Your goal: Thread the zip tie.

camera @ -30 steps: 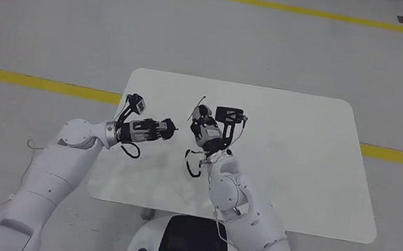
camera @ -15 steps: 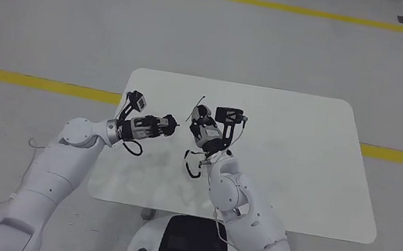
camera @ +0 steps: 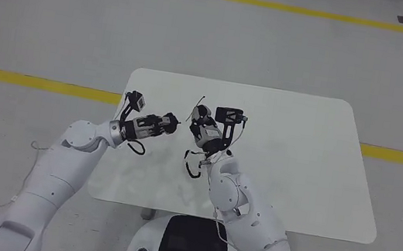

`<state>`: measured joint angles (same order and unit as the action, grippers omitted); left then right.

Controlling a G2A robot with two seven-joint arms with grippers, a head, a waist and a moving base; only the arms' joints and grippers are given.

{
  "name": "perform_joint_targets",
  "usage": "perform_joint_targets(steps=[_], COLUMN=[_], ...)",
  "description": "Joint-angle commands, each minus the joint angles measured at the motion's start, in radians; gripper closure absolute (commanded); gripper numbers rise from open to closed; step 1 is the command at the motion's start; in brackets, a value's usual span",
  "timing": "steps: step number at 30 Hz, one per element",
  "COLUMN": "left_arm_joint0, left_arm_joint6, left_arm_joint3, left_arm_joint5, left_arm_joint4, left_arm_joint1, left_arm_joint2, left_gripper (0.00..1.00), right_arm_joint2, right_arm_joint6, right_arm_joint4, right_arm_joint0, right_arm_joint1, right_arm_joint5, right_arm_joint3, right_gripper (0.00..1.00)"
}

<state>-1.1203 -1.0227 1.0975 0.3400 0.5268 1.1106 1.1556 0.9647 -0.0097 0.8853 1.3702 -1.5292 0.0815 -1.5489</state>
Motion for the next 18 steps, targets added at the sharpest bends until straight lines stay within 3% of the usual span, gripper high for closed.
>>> perform_joint_targets(steps=[1,18], left_arm_joint0=[0.0,-0.005], left_arm_joint6=[0.008,0.022], left_arm_joint3=[0.0,0.004], left_arm_joint5=[0.0,-0.002], left_arm_joint4=[-0.006,-0.011], left_arm_joint1=[0.002,0.011], left_arm_joint2=[0.0,0.0], left_gripper=[1.0,1.0], right_arm_joint2=[0.0,0.0], right_arm_joint6=[0.0,0.0], right_arm_joint4=[0.0,0.0], right_arm_joint0=[0.0,0.0], right_arm_joint1=[0.0,0.0], right_arm_joint5=[0.0,0.0], right_arm_joint3=[0.0,0.0], right_gripper=[1.0,1.0])
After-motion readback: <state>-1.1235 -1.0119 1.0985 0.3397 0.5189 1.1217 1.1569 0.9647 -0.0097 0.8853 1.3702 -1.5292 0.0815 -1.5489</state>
